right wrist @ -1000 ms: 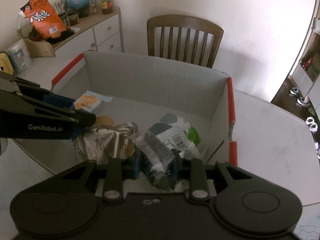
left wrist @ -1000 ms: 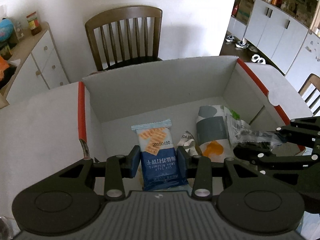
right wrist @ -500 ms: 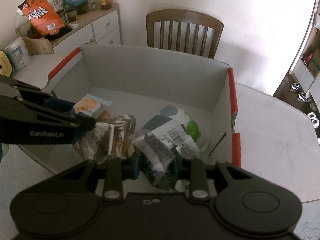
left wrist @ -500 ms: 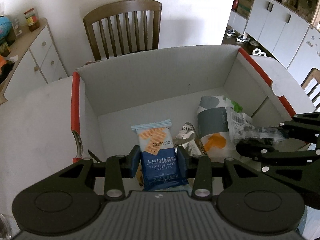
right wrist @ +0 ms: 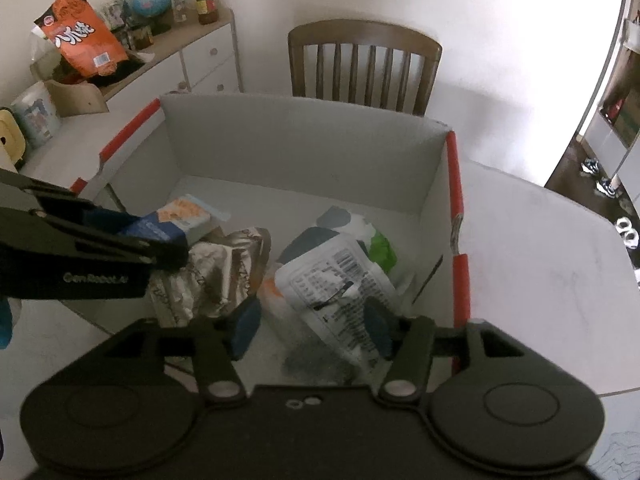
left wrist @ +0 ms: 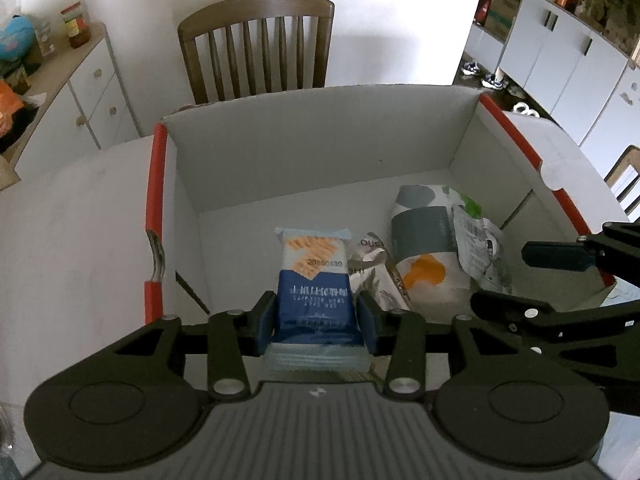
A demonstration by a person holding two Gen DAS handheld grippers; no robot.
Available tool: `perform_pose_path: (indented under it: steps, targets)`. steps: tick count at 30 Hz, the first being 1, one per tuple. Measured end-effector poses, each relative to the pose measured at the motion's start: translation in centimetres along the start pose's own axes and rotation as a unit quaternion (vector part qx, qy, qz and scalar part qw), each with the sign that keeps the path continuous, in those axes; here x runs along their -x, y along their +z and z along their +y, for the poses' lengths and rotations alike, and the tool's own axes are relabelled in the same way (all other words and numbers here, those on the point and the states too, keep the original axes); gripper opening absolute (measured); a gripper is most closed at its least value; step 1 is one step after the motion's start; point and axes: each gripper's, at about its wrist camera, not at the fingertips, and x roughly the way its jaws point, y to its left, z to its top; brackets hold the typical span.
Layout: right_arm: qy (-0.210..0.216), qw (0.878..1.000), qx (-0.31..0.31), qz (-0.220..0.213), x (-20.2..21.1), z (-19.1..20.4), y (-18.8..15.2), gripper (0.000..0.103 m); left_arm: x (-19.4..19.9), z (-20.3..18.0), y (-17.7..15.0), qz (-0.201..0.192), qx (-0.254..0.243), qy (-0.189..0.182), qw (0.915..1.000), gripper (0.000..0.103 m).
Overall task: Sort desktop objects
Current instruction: 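Lower the biscuit pack and clear bag into the red box with both tools, then open both tools and withdraw them from the box toward the table items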
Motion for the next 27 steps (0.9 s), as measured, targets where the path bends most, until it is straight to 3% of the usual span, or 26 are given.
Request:
perform_pose_path:
  steps: [22, 23, 26, 27]
  targets:
    - [-0.008, 0.999, 0.012, -0.029, 4.8, 0.8, -0.1, 0.057, 4.5, -0.4, -0.9, -0.038, 0.013, -0.009, 0.9991, 0.043]
    - [-0.008, 0.999, 0.013, -0.03, 5.1, 0.8, -0.2, 0.057, 4.7, -0.4, -0.9, -0.039, 0.014, -0.012, 0.9991, 0.044]
    - [-0.009, 0.999, 0.014, -0.034, 6.0, 0.9, -0.3, 0.058, 5.4, -0.4, -1.2, -0.046, 0.014, -0.012, 0.9988, 0.061]
    - [-0.01, 0.999, 0.016, -0.036, 6.3, 1.0, -0.4, 0.06, 5.7, -0.5, -1.3, -0.049, 0.014, -0.012, 0.9986, 0.061]
